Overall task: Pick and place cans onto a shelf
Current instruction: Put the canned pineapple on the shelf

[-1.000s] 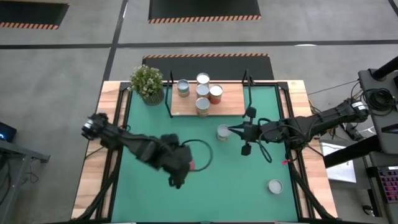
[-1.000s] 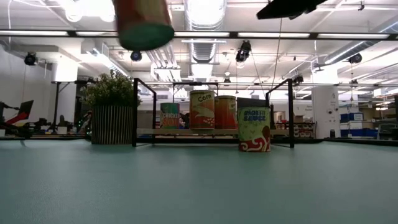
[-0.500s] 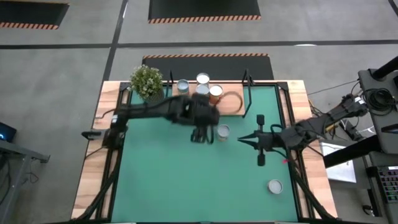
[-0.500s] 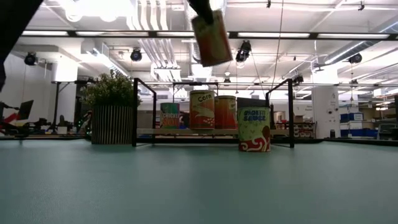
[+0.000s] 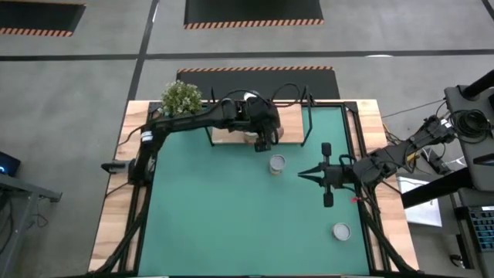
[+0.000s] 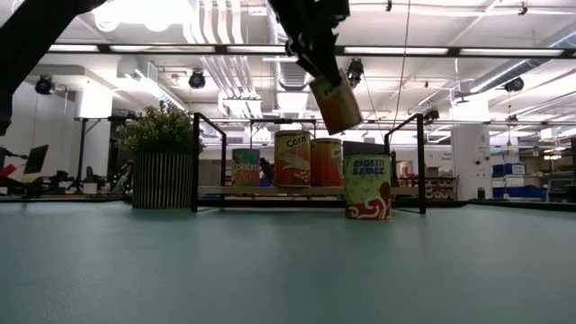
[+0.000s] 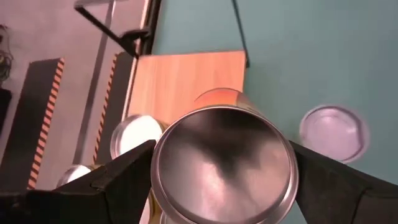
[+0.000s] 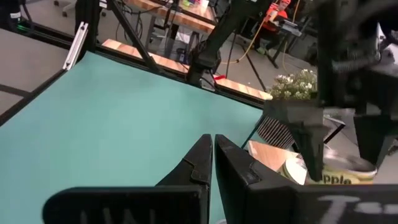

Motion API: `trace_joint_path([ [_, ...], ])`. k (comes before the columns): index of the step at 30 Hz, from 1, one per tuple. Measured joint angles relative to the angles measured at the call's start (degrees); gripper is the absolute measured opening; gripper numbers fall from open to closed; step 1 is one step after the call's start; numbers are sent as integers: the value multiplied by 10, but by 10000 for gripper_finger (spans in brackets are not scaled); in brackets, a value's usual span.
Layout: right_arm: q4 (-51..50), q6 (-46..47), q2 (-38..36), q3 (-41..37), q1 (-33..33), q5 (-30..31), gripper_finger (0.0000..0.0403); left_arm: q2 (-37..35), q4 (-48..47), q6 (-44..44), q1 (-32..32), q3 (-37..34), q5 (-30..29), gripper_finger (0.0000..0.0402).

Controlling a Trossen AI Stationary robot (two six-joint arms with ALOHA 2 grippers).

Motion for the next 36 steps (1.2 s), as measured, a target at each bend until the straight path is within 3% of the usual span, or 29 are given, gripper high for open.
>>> trace_joint_path([
  [15,0,-4,0,0,0,0,9,65,31,-1,8,-18,1,309],
  [20,0,-2,0,0,0,-1,9,95,48,0,8,12,-2,309],
  [29,-7,0,0,0,0,-1,9,152,-11,1,8,102,-11,310],
  [36,-9,1,0,0,0,-1,9,161,-16,1,8,122,-11,335],
])
